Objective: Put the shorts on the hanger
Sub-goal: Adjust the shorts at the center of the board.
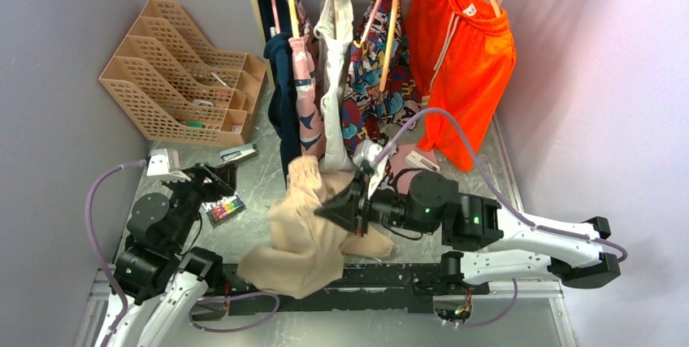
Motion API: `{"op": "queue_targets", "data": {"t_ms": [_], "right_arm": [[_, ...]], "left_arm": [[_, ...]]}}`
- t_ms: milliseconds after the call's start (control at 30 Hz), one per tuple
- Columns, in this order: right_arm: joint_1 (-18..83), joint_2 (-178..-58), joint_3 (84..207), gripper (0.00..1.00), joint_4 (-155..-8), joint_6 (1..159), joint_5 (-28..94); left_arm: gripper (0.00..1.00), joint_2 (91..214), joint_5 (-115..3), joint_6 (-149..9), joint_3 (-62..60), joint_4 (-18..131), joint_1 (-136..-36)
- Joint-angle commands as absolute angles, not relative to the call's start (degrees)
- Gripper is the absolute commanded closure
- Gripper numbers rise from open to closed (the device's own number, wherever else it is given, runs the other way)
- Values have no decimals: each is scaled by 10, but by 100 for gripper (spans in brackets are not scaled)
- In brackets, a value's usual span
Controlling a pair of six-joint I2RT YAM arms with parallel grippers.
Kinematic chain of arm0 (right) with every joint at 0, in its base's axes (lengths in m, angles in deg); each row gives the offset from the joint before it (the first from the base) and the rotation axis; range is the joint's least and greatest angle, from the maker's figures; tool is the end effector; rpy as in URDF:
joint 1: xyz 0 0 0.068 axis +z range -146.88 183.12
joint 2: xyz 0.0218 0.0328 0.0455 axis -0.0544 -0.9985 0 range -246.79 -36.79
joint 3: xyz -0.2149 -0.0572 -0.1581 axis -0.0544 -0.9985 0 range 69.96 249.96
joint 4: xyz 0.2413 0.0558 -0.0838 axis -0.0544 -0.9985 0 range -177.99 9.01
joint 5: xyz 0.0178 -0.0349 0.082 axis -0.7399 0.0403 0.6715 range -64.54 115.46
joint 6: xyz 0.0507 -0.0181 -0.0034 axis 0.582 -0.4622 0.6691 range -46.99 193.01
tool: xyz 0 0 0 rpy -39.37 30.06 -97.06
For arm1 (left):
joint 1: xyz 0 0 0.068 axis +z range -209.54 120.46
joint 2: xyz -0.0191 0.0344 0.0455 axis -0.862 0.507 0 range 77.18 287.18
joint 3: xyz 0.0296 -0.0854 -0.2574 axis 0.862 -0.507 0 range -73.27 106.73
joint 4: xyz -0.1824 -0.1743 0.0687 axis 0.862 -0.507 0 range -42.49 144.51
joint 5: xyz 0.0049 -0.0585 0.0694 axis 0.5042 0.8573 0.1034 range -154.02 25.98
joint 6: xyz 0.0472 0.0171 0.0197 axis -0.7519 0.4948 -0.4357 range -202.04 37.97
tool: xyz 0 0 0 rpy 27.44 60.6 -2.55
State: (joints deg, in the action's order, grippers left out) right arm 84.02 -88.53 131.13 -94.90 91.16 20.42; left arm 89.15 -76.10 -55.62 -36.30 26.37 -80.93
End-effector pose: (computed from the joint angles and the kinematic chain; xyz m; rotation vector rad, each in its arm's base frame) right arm 0.0342 0.1945 0.4116 -0.8754 1.5765 1.2158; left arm 0.0652 -0.0175 0.3202 -0.2356 1.6281 -0.4695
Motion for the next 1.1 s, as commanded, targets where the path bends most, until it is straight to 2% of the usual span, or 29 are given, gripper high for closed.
{"op": "queue_targets", "data": {"t_ms": [0, 67, 133, 233, 467, 667, 767, 833, 867, 1000, 1033, 1067], "right_arm": [[841, -817, 1204, 50, -1100, 1042, 281], [841, -787, 1202, 31, -1137, 1085, 259], [841, -773, 1217, 27, -1164, 1095, 220], [841, -796, 1243, 25, -1171, 1074, 162], [846, -1047, 1318, 24, -1127, 986, 98], [844, -1175, 1360, 20, -1064, 953, 26], [843, -1224, 1385, 22, -1079, 937, 36], [844, -1245, 1395, 29, -1098, 931, 42], [843, -1250, 1397, 38, -1105, 929, 41], [834, -1227, 1413, 94, -1104, 910, -9], [826, -1204, 1421, 100, -1094, 901, -21], [816, -1192, 1428, 100, -1079, 890, -24]], "left_arm": [[16, 906, -772, -553, -360, 260, -811], [16, 914, -769, -554, -360, 262, -811], [16, 919, -766, -556, -361, 264, -809], [16, 924, -758, -559, -363, 268, -802], [16, 941, -749, -562, -363, 269, -798], [16, 951, -742, -564, -362, 268, -798], [16, 952, -738, -565, -362, 271, -798], [16, 953, -735, -566, -363, 272, -798], [16, 953, -734, -567, -363, 273, -798], [17, 956, -730, -569, -363, 275, -797], [17, 956, -730, -569, -363, 275, -798], [17, 957, -729, -569, -363, 275, -797]]}}
